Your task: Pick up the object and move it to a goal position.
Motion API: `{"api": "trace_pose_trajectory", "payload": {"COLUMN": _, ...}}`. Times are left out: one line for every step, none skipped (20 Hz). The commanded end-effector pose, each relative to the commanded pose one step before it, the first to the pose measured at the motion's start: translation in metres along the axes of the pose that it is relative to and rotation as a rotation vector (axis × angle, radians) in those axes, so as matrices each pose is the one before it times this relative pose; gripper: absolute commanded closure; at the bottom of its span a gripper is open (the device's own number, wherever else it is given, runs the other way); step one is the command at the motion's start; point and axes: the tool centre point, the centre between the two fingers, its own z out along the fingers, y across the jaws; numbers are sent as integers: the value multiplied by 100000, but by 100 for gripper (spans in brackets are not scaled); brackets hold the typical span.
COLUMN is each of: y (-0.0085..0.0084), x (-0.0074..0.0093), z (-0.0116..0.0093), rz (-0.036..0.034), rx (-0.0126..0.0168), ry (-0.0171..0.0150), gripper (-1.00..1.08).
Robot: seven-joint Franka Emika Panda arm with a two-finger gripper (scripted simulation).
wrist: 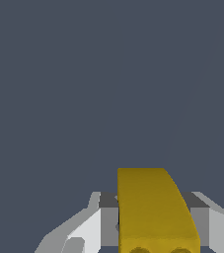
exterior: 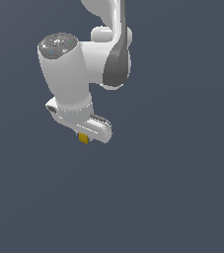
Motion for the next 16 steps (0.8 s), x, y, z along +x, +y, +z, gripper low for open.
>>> {"api": "trace_pose_trajectory", "payload": {"y": 1711, "x": 852, "z": -2104, "rz": -73, "rx": 2, "ry": -43, "gripper": 108}}
{"api": "trace_pose_trajectory", "payload": {"y": 568, "x": 317, "z": -697, "rz": 0, "rx": 0, "ry": 0, "gripper": 108}}
{"api": "trace_pose_trajectory", "payload": {"y": 470, "x": 272, "z": -654, "rz": -47, "rx": -50, "ry": 49, "gripper": 108}}
{"api": "trace_pose_trajectory", "payload": {"y": 463, "x": 271, "z": -571, "rz": 0, "rx": 0, "ry": 0, "gripper": 108}}
{"api": "trace_pose_trajectory", "payload": {"y": 416, "x": 247, "z": -514, "rz": 0, "rx": 0, "ry": 0, "gripper": 108}}
{"api": "trace_pose_trajectory", "payload": {"y": 370, "x": 223, "z": -458, "rz": 0, "rx": 0, "ry": 0, "gripper": 108}}
{"api": "trace_pose_trajectory", "payload": {"y": 325, "x": 200, "z": -403, "rz": 0, "rx": 0, "ry": 0, "gripper": 108}}
{"api": "trace_pose_trajectory", "payload": {"y": 251, "x": 165, "z": -356, "rz": -20, "rx": -60, "ry": 28, "gripper": 108}}
{"api": "trace_pose_trajectory", "payload": {"y": 237, "x": 154, "z": -295, "rz": 0, "rx": 0, "ry": 0, "gripper": 108}}
{"api": "trace_pose_trajectory", "payload": {"y": 193, "x": 132, "z": -242, "rz": 0, "rx": 0, "ry": 0, "gripper": 108}}
{"api": "trace_pose_trajectory", "payload": {"y": 150, "x": 111, "z": -191, "rz": 0, "rx": 0, "ry": 0, "gripper": 108}}
{"api": "trace_pose_trajectory", "payload": {"y": 108, "x": 90, "z": -141, "rz": 0, "rx": 0, "ry": 0, "gripper": 108}}
{"api": "trace_pose_trajectory", "payload": {"y": 70, "x": 69, "z": -95, "rz": 0, "rx": 0, "ry": 0, "gripper": 108}}
{"api": "trace_pose_trajectory", "payload": {"y": 38, "x": 48, "z": -55, "rz": 0, "rx": 0, "ry": 0, "gripper": 108}}
{"api": "trace_pose_trajectory", "payload": {"y": 15, "x": 28, "z": -25, "rz": 0, "rx": 0, "ry": 0, "gripper": 108}}
{"api": "trace_pose_trajectory", "payload": {"y": 3, "x": 9, "z": -6, "rz": 0, "rx": 0, "ry": 0, "gripper": 108}}
